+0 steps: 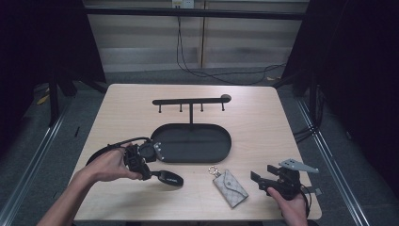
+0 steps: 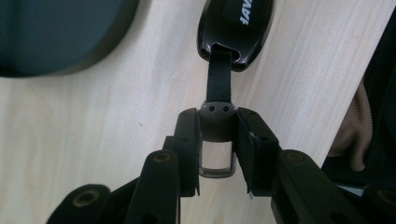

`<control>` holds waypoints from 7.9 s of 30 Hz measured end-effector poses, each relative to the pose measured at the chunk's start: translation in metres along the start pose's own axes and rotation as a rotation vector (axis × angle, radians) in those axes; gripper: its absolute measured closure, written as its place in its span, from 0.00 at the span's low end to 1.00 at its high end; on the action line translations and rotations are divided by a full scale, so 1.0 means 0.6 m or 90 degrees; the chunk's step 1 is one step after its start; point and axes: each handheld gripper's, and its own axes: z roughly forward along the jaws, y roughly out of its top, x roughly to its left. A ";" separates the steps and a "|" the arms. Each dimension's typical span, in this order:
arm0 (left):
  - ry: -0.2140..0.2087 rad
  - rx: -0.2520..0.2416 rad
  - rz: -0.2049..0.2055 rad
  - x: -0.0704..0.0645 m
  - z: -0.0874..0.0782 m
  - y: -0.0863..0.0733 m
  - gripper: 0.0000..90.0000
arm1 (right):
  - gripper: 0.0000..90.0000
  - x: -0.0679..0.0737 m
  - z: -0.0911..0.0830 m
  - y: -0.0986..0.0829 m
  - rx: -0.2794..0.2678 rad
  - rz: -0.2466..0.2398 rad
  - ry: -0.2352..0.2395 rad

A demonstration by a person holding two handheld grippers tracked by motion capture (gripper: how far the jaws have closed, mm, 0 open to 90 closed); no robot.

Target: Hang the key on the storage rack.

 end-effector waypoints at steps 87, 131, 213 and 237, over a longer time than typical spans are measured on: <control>0.030 0.029 -0.156 0.135 -0.200 0.150 0.79 | 0.23 0.001 -0.003 -0.001 0.001 -0.005 0.015; 0.062 0.062 -0.496 0.201 -0.186 0.196 0.79 | 0.23 0.006 -0.003 -0.001 0.006 -0.019 0.022; 0.018 -0.005 -0.551 0.215 -0.178 0.143 0.41 | 0.23 0.009 -0.001 -0.001 0.011 -0.032 0.027; 0.015 -0.061 -0.452 0.177 -0.165 0.029 0.32 | 0.23 0.010 0.009 0.002 0.027 -0.027 0.020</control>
